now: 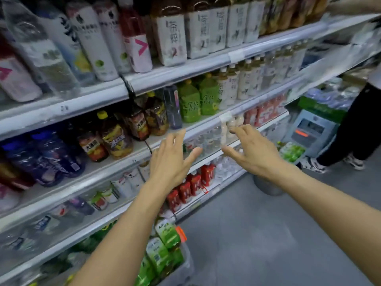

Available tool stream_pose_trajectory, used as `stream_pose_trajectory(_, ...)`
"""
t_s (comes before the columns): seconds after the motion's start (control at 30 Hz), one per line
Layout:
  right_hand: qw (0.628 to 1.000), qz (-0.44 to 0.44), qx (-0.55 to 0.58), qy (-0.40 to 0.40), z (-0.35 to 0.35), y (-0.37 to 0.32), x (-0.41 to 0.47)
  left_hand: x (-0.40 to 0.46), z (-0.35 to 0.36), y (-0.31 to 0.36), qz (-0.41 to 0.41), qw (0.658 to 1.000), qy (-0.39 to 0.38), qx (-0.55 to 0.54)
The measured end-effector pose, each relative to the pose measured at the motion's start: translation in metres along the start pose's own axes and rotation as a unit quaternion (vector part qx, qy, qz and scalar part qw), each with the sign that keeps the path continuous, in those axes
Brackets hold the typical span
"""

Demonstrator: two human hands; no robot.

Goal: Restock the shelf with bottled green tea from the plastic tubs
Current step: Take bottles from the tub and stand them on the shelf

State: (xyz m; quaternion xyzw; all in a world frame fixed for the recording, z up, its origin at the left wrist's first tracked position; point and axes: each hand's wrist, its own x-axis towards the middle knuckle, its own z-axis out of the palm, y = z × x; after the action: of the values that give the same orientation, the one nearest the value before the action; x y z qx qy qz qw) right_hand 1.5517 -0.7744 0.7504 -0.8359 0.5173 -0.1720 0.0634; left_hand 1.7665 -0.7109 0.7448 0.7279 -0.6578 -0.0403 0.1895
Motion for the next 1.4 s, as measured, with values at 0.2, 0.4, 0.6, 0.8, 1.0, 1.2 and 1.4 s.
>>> stream_pose_trajectory(0.2,0.998,0.052,0.036,-0.022,0.019,0.110,0.023,0.069,0.069,0.048,0.025,0.997,-0.072,-0.007)
stream_pose_trajectory(0.4,0.989,0.112,0.042,-0.085,0.056,0.238,0.074,0.167,0.161,0.094,0.014,0.987,-0.152,-0.041)
stream_pose_trajectory(0.6,0.961,0.196,0.028,-0.191,0.068,0.375,0.152,0.283,0.249,0.150,-0.018,0.961,-0.245,-0.129)
stream_pose_trajectory(0.8,0.939,0.241,0.010,-0.245,0.097,0.480,0.194,0.346,0.337,0.195,-0.080,0.923,-0.313,-0.208)
stream_pose_trajectory(1.0,0.911,0.239,0.014,-0.335,0.145,0.591,0.224,0.380,0.438,0.238,-0.180,0.882,-0.347,-0.263)
stream_pose_trajectory(1.2,0.877,0.218,0.009,-0.427,0.201,0.703,0.250,0.404,0.553,0.312,-0.313,0.825,-0.329,-0.337)
stream_pose_trajectory(1.4,0.852,0.197,0.034,-0.484,0.268,0.775,0.277,0.426,0.660,0.360,-0.463,0.744,-0.303,-0.376)
